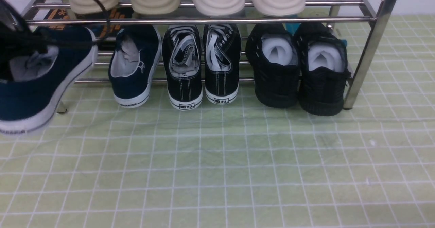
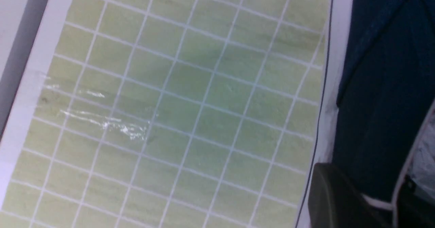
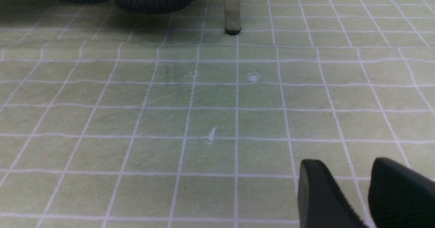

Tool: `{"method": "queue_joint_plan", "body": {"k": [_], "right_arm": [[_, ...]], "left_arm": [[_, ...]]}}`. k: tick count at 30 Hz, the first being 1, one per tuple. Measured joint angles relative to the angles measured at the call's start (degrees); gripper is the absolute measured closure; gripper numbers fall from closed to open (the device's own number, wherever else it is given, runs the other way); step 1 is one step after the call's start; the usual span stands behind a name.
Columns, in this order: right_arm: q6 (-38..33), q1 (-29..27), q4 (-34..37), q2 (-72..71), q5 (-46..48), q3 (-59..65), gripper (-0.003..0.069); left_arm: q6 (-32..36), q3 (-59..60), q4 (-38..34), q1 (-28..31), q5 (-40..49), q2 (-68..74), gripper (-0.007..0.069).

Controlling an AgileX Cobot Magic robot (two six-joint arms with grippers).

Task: Take the shoes off the shelf with your hand from the green coffee tablecloth.
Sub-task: 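Set the held shoe down on the floor in front of the rack with the left gripper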

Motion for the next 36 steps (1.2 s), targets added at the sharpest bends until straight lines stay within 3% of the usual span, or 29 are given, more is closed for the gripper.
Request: {"method": "queue_joint_plan", "body": {"k": [8,12,13,15,17,22,36], "right_arm": [[0.0,0.0,0.0,0.0,0.0,0.0,0.0416],[0.0,0.0,0.0,0.0,0.0,0.0,0.0416],[0.0,0.0,0.0,0.0,0.0,0.0,0.0416],[0.0,0.0,0.0,0.0,0.0,0.0,0.0416],[0.0,0.0,0.0,0.0,0.0,0.0,0.0416],[0.0,0.0,0.0,0.0,0.0,0.0,0.0416],[0.0,0.0,0.0,0.0,0.0,0.0,0.0416]], "left_arm": [[-4.89,19.1,-3.85,-3.2,0.0,-9.76,0.0587],[-13.36,25.34,-3.81,-11.5,-2.06,-11.51,0.0587],[-16.78,26.51,-3.74,-15.96,-4.56,-11.3,0.0587],[-18.9,26.77,-3.73,-17.96,-5.89,-10.83,0.0587],[-24.41,26.86,-2.92,-25.04,-11.37,-8.73,0.0587],[-33.63,26.98,-0.27,-32.5,-15.49,-3.74,0.0587],[-36.64,27.05,3.28,-34.02,-17.81,1.49,0.0583]]}}
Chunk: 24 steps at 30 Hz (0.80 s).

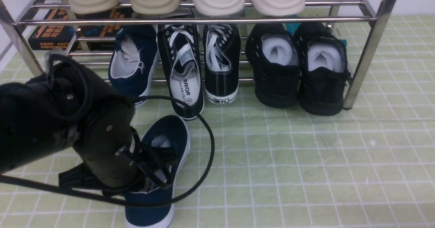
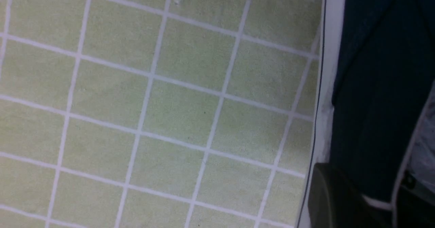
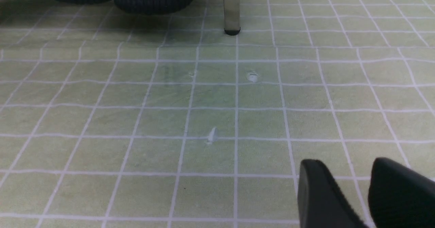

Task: Take the shoes off the shelf with your hand from the green coffee tablecloth.
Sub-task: 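Set the held shoe down on the floor in front of the rack with the left gripper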

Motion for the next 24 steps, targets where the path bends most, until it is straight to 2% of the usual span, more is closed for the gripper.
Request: {"method": "queue_joint_plan", "body": {"k": [7,15,24], "right_arm": [[0.0,0.0,0.0,0.0,0.0,0.0,0.0416],[0.0,0.0,0.0,0.0,0.0,0.0,0.0416],[0.0,0.0,0.0,0.0,0.0,0.0,0.0416]], "left_arm": [[0.0,0.0,0.73,0.0,2.52,-4.15,0.0583],[-1.64,0.19,4.37,0.0,10.2,-9.17,0.0583],[-6.76,5.02,7.87,0.0,5.13,-9.12,0.0583]]}}
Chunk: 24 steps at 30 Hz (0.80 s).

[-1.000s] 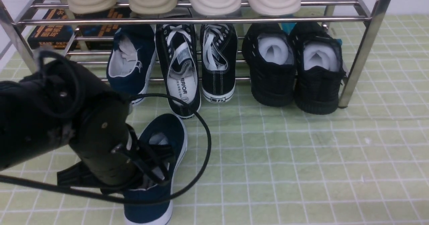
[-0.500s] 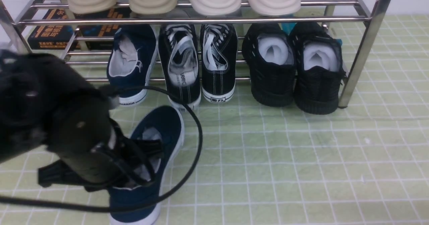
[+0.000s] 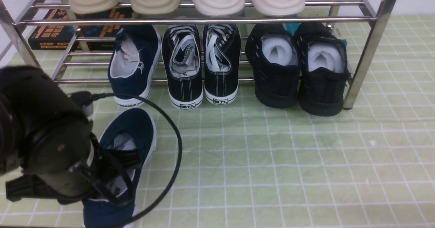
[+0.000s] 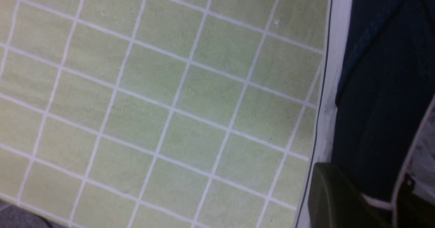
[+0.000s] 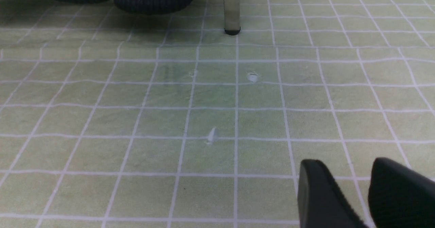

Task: Take the shoes off the shelf with your hand from the green coffee tablecloth.
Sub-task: 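Set the held shoe down on the floor in front of the rack with the left gripper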

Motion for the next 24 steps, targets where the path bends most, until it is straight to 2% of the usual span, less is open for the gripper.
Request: {"method": "queue_joint_plan", "body": {"k": [6,10,13,15,16,20,24], "right_arm": [[0.0,0.0,0.0,0.0,0.0,0.0,0.0416],[0.0,0.0,0.0,0.0,0.0,0.0,0.0416],[0.0,0.0,0.0,0.0,0.0,0.0,0.0416],[0.0,0.0,0.0,0.0,0.0,0.0,0.0416],[0.0,0.0,0.0,0.0,0.0,0.0,0.0416],[0.0,0.0,0.0,0.0,0.0,0.0,0.0416],[0.0,0.0,0.0,0.0,0.0,0.0,0.0416]], "left_arm": [[-3.27,4.35,1.98,0.0,-6.89,0.05,0.0578],[-3.94,5.06,3.79,0.0,-8.41,0.94,0.0552],[-4.91,5.13,4.9,0.0,-9.8,2.72,0.0492],[-5.19,5.13,5.26,0.0,-10.64,4.17,0.0424],[-5.23,5.13,5.34,0.0,-10.8,4.27,0.0417],[-5.3,4.43,5.65,0.0,-12.05,5.69,0.0282],[-5.0,0.92,5.72,0.0,-8.23,4.11,0.0241]]}}
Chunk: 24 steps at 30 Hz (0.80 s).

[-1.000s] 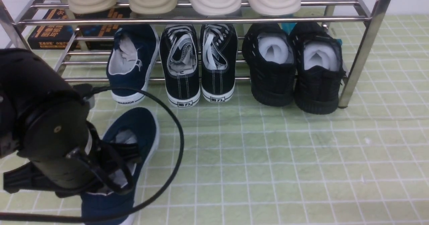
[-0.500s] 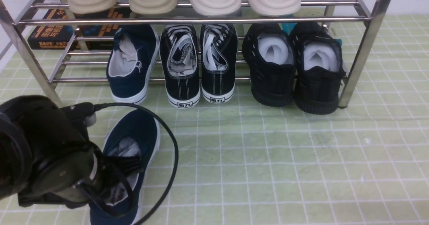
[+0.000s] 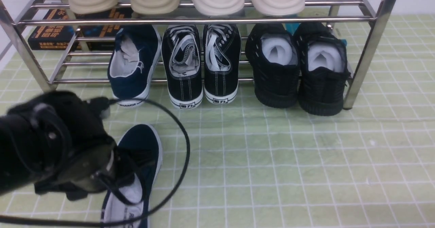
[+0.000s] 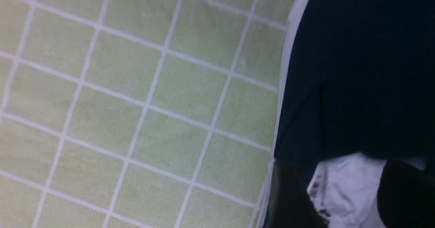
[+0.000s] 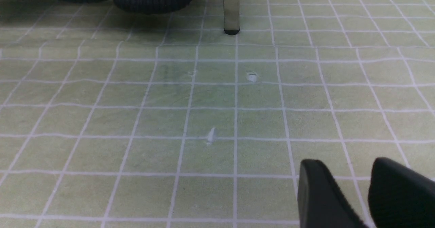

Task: Take the shoes off the shelf with your hand from the green coffee tablecloth.
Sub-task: 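Set the held shoe down on the floor in front of the rack with the left gripper, then grasp the leftmost shoe on the bottom shelf of the shoe rack with the left gripper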

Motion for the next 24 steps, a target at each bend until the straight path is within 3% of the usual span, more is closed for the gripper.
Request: {"method": "queue_joint_plan", "body": {"k": [4,9,11,14,18,24], "right_arm": [[0.0,0.0,0.0,0.0,0.0,0.0,0.0416],[0.0,0.0,0.0,0.0,0.0,0.0,0.0416],[0.0,0.0,0.0,0.0,0.0,0.0,0.0416],[0.0,0.0,0.0,0.0,0.0,0.0,0.0416],[0.0,0.0,0.0,0.0,0.0,0.0,0.0416],[0.0,0.0,0.0,0.0,0.0,0.0,0.0416]], "left_arm": [[3.83,-7.58,2.71,0.54,4.16,-3.32,0.0291],[8.43,-17.38,4.81,10.33,4.58,-2.26,0.0556],[13.54,-20.35,1.05,16.0,4.09,-0.05,0.0609],[23.53,-23.59,-9.29,22.29,2.17,3.77,0.0624],[33.49,-26.38,-18.79,24.99,-3.17,8.93,0.0613],[36.47,-28.35,-20.33,25.04,-10.88,14.57,0.0483]]}}
